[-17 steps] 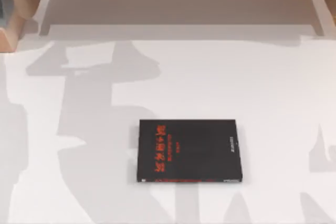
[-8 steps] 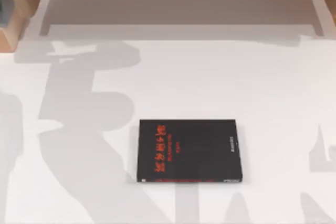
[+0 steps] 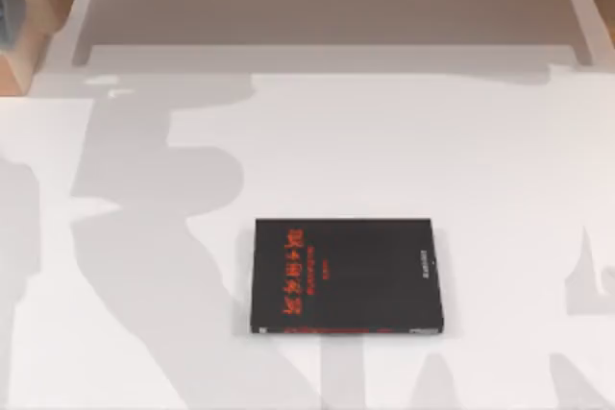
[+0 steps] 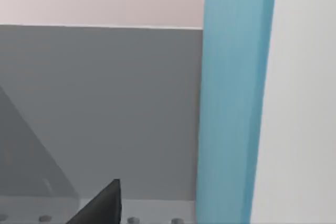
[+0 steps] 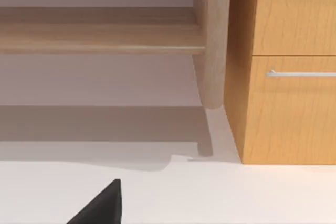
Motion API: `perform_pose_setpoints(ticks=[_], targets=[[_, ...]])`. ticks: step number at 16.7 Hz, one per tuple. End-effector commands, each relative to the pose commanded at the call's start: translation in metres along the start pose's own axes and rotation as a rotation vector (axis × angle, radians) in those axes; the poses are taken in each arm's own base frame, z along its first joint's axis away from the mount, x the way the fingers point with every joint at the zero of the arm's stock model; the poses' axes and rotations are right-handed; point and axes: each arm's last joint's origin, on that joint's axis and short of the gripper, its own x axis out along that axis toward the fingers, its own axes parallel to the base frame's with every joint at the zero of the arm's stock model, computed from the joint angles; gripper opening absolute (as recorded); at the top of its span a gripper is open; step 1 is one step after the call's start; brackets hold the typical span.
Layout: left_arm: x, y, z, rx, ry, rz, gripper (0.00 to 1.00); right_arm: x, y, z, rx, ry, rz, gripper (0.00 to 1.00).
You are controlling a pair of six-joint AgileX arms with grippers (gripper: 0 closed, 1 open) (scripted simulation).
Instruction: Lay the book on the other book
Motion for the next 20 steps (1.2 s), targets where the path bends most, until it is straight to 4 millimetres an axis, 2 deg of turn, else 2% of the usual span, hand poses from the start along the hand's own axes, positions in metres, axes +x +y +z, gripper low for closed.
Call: perform_pose_setpoints(ticks=[6, 19, 20], targets=[[0.0075, -0.0002, -0.0001, 0.000, 0.000, 0.000, 1.00, 0.0000, 0.0000, 0.0000, 0.000, 0.000, 0.000, 1.00], [0.0075, -0.0002, -0.0001, 0.000, 0.000, 0.000, 0.02, 0.0000, 0.0000, 0.0000, 0.000, 0.000, 0.000, 1.00], [0.0075, -0.0002, -0.0001, 0.000, 0.000, 0.000, 0.00, 0.0000, 0.0000, 0.0000, 0.000, 0.000, 0.000, 1.00]])
